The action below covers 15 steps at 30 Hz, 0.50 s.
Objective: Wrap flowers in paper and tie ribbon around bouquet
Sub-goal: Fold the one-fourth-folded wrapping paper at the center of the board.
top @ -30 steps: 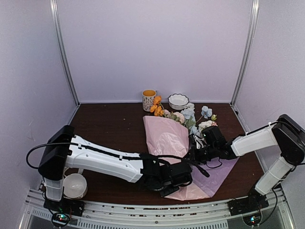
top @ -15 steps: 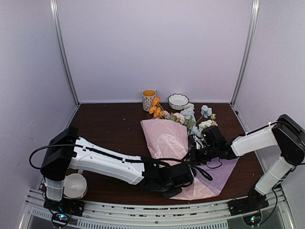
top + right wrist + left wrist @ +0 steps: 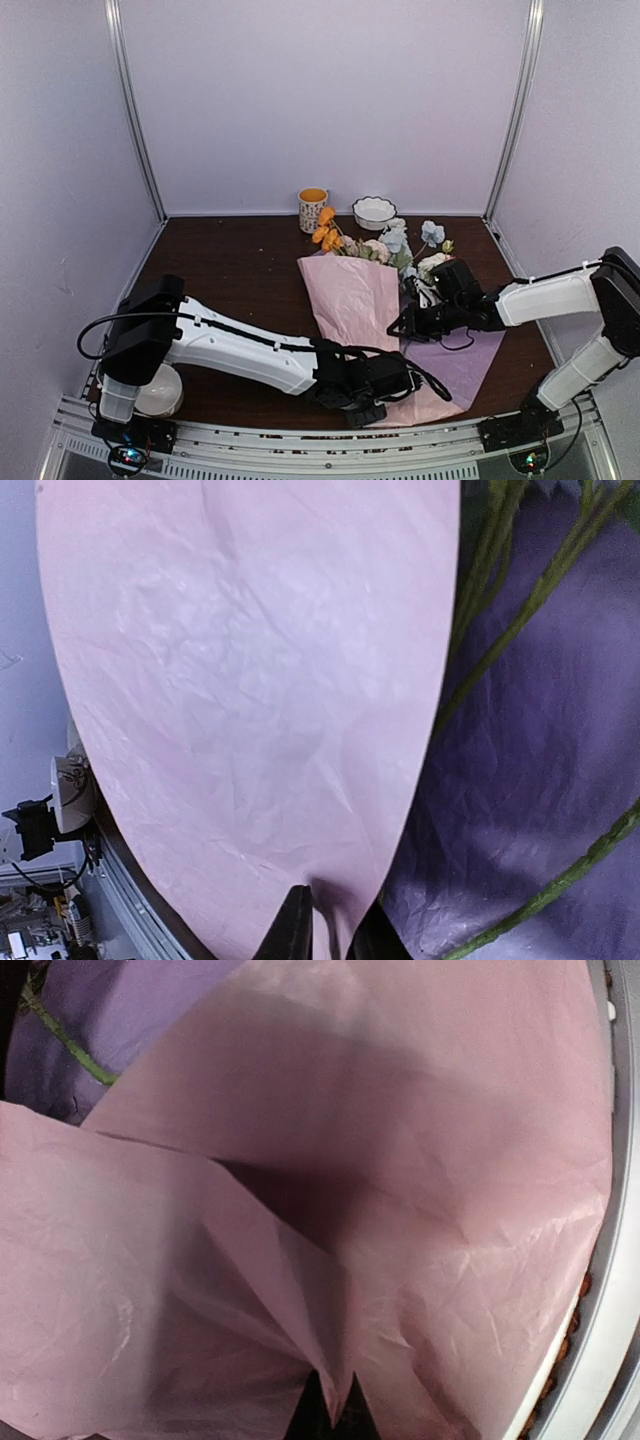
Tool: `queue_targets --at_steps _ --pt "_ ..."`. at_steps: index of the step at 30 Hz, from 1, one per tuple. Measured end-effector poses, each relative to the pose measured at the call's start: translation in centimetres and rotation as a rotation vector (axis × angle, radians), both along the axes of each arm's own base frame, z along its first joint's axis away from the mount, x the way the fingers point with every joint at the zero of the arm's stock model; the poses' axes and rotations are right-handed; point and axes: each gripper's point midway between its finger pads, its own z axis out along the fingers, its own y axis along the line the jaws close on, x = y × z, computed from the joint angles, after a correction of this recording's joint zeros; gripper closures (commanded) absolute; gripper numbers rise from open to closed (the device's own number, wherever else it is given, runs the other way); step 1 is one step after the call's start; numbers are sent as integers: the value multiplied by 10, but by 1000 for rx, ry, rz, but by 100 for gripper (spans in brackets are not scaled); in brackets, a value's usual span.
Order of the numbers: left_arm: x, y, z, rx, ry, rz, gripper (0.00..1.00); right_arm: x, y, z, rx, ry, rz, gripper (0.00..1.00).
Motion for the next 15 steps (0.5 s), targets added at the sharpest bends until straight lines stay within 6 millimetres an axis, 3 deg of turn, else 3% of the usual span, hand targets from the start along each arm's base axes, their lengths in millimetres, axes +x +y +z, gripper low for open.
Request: queue_targets --at_steps 4,8,10,12,15 --pt "-13 -2 0 1 13 -28 100 -2 -12 32 -16 -89 -4 74" --pt "-17 -3 0 0 21 -36 100 -14 -25 90 6 -220 21 74" --pt "-17 -3 0 0 21 -35 100 -26 -33 104 10 -238 27 76" --pt "-16 -3 0 -1 21 -34 100 -40 -43 103 5 -220 25 80" --pt "-15 -2 0 -6 27 -23 100 -73 -65 77 -24 -122 15 89"
